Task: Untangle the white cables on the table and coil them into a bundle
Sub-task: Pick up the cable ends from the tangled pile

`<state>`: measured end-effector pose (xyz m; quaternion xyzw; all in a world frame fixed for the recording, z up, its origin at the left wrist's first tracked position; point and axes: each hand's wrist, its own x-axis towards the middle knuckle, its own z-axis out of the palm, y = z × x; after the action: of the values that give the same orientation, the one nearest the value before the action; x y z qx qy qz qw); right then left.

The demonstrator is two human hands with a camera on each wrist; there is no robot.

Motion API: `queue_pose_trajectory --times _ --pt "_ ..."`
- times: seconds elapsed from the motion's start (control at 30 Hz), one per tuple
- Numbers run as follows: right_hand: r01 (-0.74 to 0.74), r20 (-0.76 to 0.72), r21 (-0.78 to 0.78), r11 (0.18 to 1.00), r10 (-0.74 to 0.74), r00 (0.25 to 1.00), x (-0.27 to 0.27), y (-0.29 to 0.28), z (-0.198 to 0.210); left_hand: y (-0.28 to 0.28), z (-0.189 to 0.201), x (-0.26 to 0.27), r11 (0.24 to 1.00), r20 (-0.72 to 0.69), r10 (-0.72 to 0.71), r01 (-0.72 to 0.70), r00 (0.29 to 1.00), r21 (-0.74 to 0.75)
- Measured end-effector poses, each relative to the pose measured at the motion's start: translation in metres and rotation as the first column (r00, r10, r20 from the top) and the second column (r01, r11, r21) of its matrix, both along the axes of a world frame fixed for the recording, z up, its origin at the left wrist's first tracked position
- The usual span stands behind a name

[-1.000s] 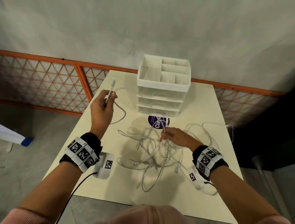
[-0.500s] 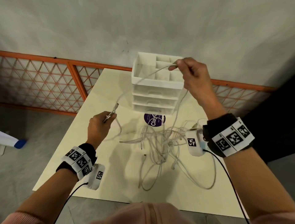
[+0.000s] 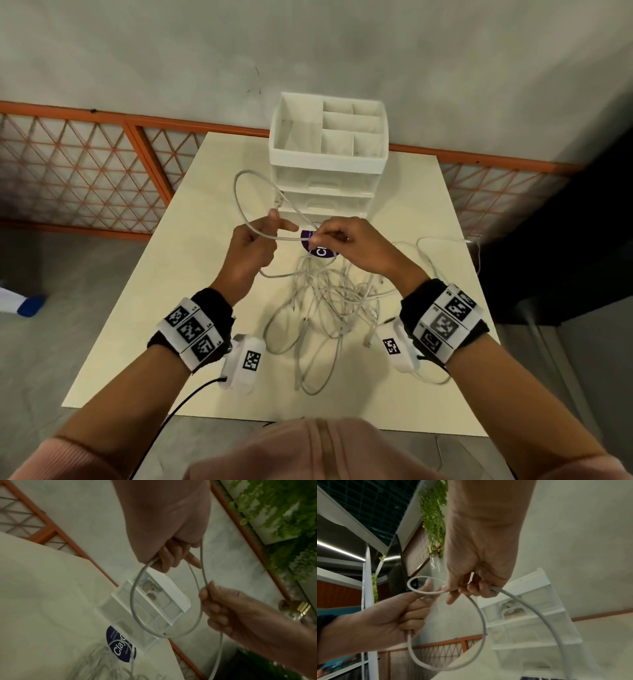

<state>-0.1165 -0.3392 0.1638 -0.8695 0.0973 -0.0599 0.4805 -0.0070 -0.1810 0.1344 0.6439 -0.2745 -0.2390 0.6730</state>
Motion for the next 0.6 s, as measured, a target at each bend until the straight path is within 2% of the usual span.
queue_pose_trajectory --times 0.03,0.1,0.13,0.2,0.27,0.33,0.43,0.6 --pt "0.019 -0.020 0.002 1.000 -0.019 1.000 -0.004 -0.005 -0.003 0.001 -0.001 0.002 0.998 -0.100 -0.060 0.058 0.993 -0.017" --pt "0.075 -0.074 0.006 0.997 -0.074 0.994 -0.013 -0.018 -0.012 0.007 0.002 0.008 0.978 -0.303 -0.209 0.206 0.930 -0.040" --pt "0.107 -0.093 -0.007 0.994 -0.108 0.990 -0.020 -0.026 -0.017 0.012 0.003 0.010 0.963 -0.345 -0.264 0.268 0.901 -0.036" --pt "0.178 -0.110 -0.051 0.983 -0.183 0.977 -0.037 -0.043 -0.024 0.020 0.004 0.013 0.949 -0.313 -0.284 0.312 0.906 0.041" --pt "0.240 -0.113 -0.096 0.966 -0.250 0.962 -0.055 -0.059 -0.025 0.028 0.001 0.018 0.944 -0.163 -0.251 0.278 0.954 0.177" --pt "0.264 -0.141 -0.159 0.951 -0.287 0.948 -0.076 -0.073 -0.027 0.036 -0.004 0.021 0.919 -0.047 -0.247 0.250 0.968 0.306" --pt "0.266 -0.255 -0.238 0.934 -0.324 0.911 -0.110 -0.089 -0.045 0.045 -0.018 0.022 0.876 -0.037 -0.269 0.261 0.962 0.406" --pt "0.194 -0.504 -0.405 0.894 -0.395 0.768 -0.138 -0.087 -0.099 0.051 -0.036 0.008 0.841 -0.099 -0.304 0.316 0.947 0.440"
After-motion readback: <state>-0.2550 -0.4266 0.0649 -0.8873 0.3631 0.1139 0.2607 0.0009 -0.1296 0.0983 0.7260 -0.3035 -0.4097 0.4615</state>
